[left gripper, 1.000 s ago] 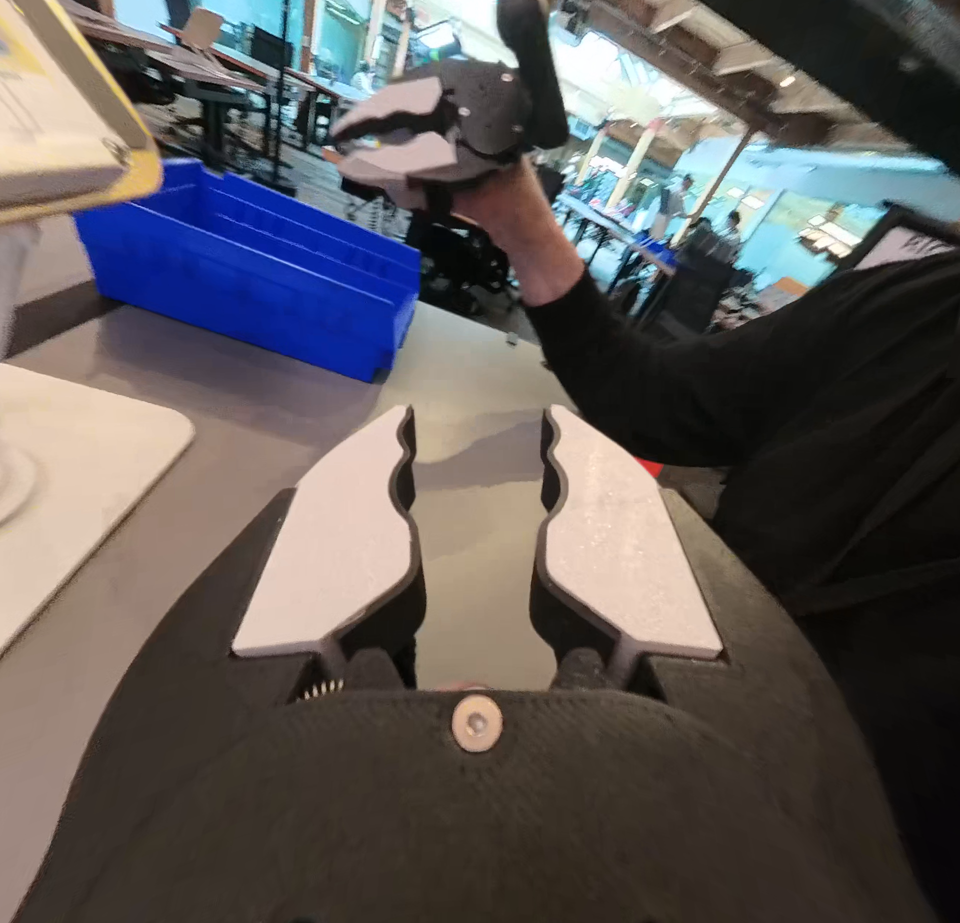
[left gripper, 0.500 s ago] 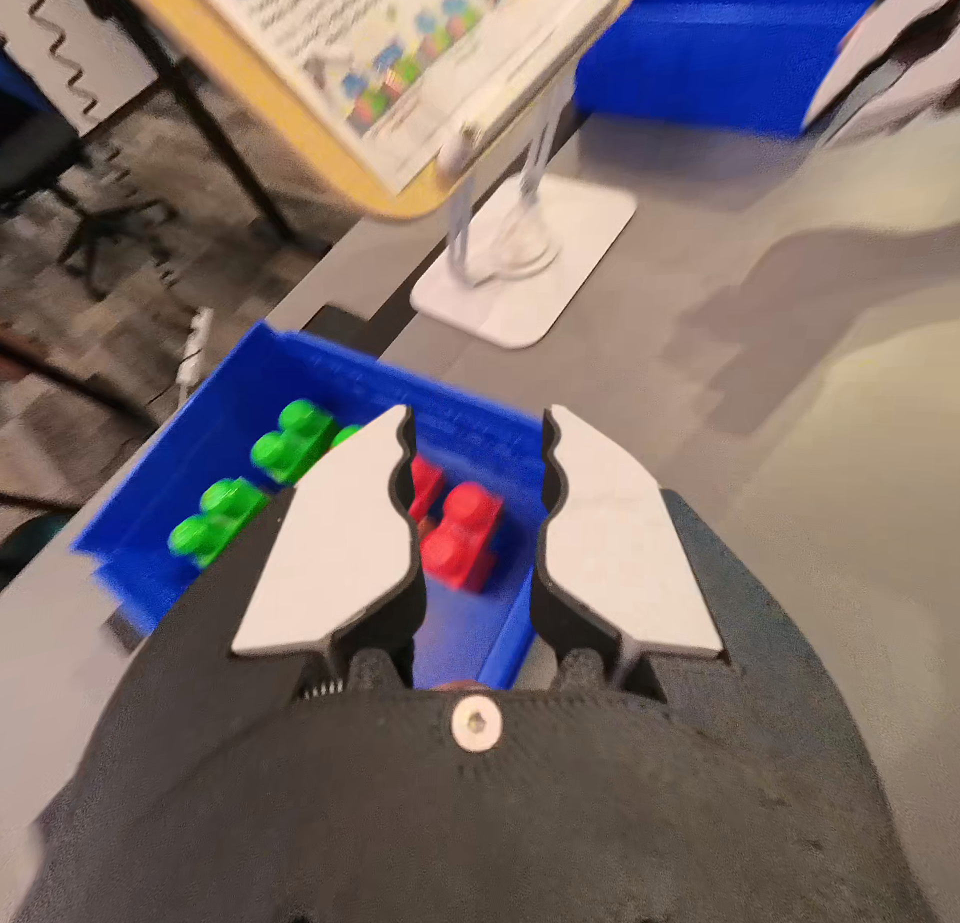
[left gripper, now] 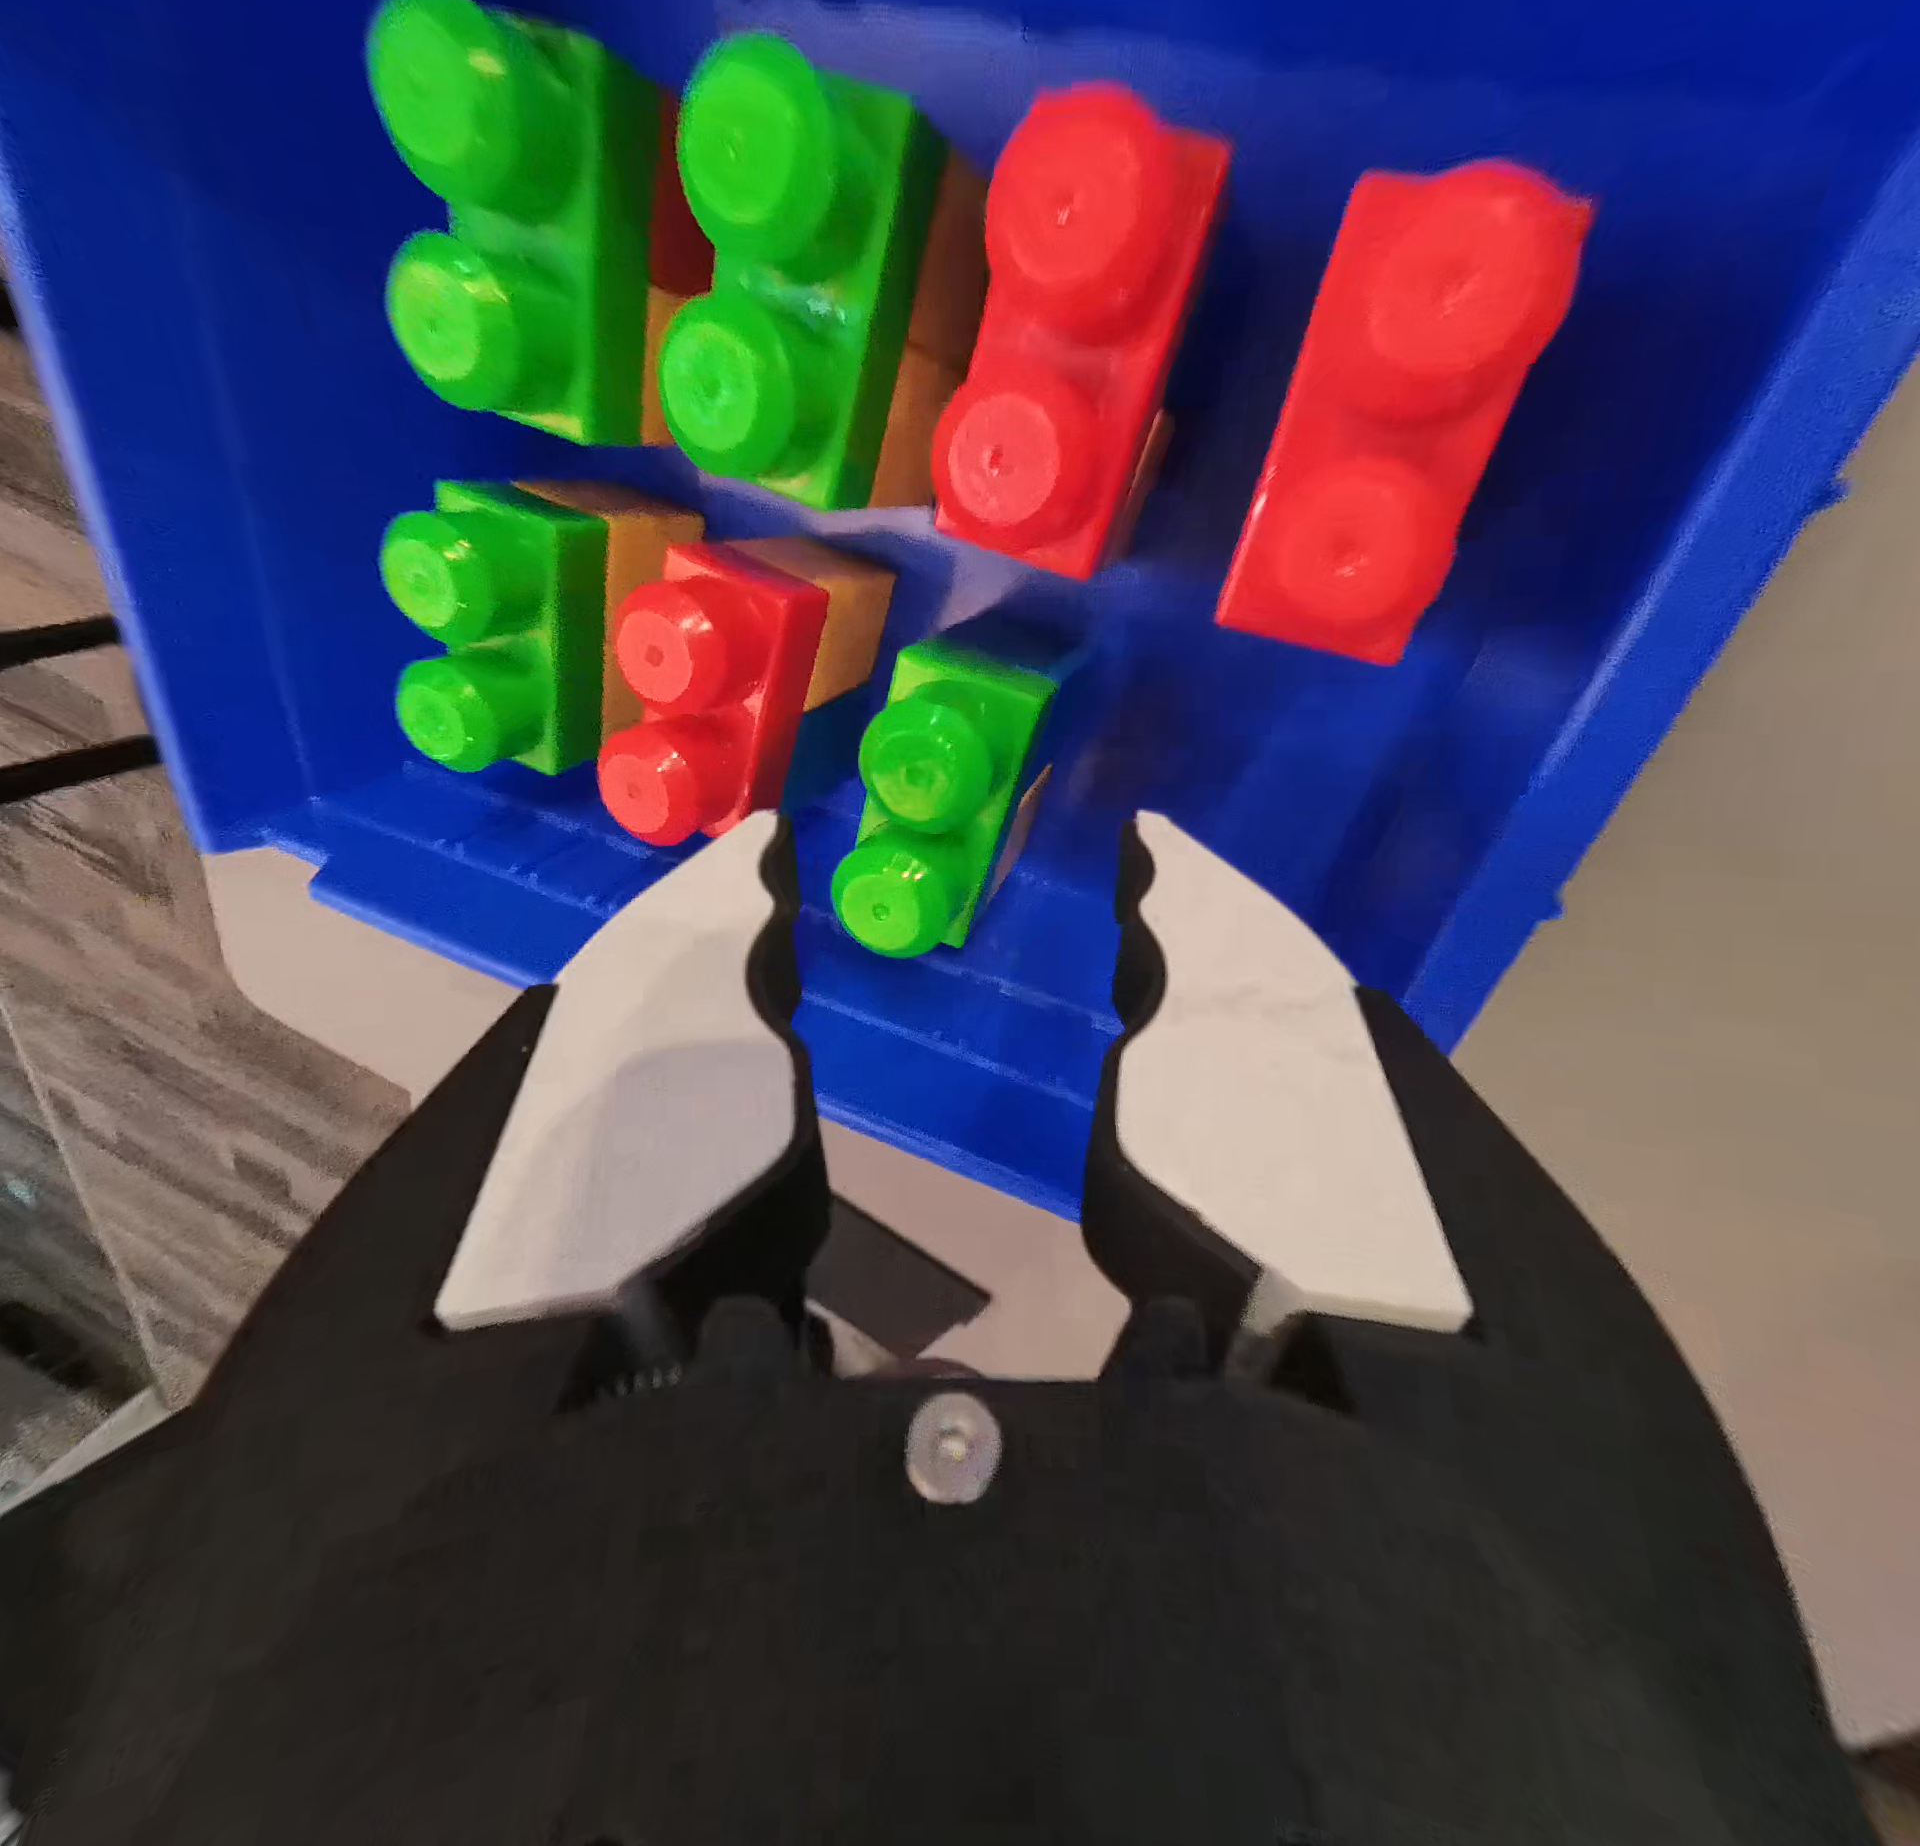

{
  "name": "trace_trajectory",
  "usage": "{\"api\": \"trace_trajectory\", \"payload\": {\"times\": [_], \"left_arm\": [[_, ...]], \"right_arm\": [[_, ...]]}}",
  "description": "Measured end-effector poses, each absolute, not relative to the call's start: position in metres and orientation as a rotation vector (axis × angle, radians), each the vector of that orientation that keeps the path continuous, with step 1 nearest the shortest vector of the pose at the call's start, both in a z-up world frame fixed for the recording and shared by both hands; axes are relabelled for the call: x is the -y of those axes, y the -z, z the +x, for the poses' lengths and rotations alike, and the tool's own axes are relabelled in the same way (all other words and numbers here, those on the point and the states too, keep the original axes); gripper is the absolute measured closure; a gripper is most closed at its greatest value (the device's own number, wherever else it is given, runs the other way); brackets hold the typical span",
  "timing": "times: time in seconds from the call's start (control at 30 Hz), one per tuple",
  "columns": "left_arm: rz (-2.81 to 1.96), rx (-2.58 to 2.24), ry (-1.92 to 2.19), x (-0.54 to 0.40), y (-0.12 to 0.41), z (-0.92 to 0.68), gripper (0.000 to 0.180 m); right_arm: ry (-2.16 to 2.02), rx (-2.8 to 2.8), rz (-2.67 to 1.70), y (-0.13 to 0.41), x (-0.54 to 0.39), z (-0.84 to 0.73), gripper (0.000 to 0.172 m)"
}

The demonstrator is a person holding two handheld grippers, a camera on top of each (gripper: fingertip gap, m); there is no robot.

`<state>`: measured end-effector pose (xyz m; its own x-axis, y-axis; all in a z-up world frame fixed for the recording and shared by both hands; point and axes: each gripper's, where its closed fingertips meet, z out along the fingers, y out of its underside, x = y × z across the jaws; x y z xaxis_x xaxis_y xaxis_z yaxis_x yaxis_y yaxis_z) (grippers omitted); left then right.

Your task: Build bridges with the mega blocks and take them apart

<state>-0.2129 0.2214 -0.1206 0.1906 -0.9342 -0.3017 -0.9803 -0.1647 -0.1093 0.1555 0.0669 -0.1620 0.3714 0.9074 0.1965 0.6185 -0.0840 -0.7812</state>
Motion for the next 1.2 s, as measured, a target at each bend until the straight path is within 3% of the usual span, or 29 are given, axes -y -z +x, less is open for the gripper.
{"api": "trace_trajectory", "payload": {"times": [0.17, 0.3, 0.57, 0.93, 1.13, 1.2], "left_arm": [[-2.292, -1.986, -0.289, -0.230, 0.151, -0.223, 0.121], [-2.386, -2.095, -0.306, -0.224, 0.168, -0.229, 0.144], [-2.315, -1.853, -0.221, -0.232, 0.127, -0.224, 0.145], [-1.684, -1.253, 0.979, -0.125, -0.022, -0.078, 0.145], [-1.537, -0.954, 1.716, -0.053, 0.006, -0.005, 0.145], [-1.564, -0.943, 1.790, -0.037, 0.027, 0.014, 0.145]], "right_arm": [[-0.442, 1.354, -1.803, 0.168, -0.065, 0.154, 0.164], [-0.461, 1.353, -1.809, 0.170, -0.066, 0.154, 0.164], [-0.480, 1.326, -1.780, 0.160, -0.067, 0.158, 0.163], [-0.369, 1.300, -1.317, 0.050, -0.056, 0.124, 0.162], [-0.076, 1.468, -0.978, 0.014, -0.029, 0.089, 0.166], [-0.040, 1.511, -0.931, 0.016, -0.025, 0.083, 0.163]]}}
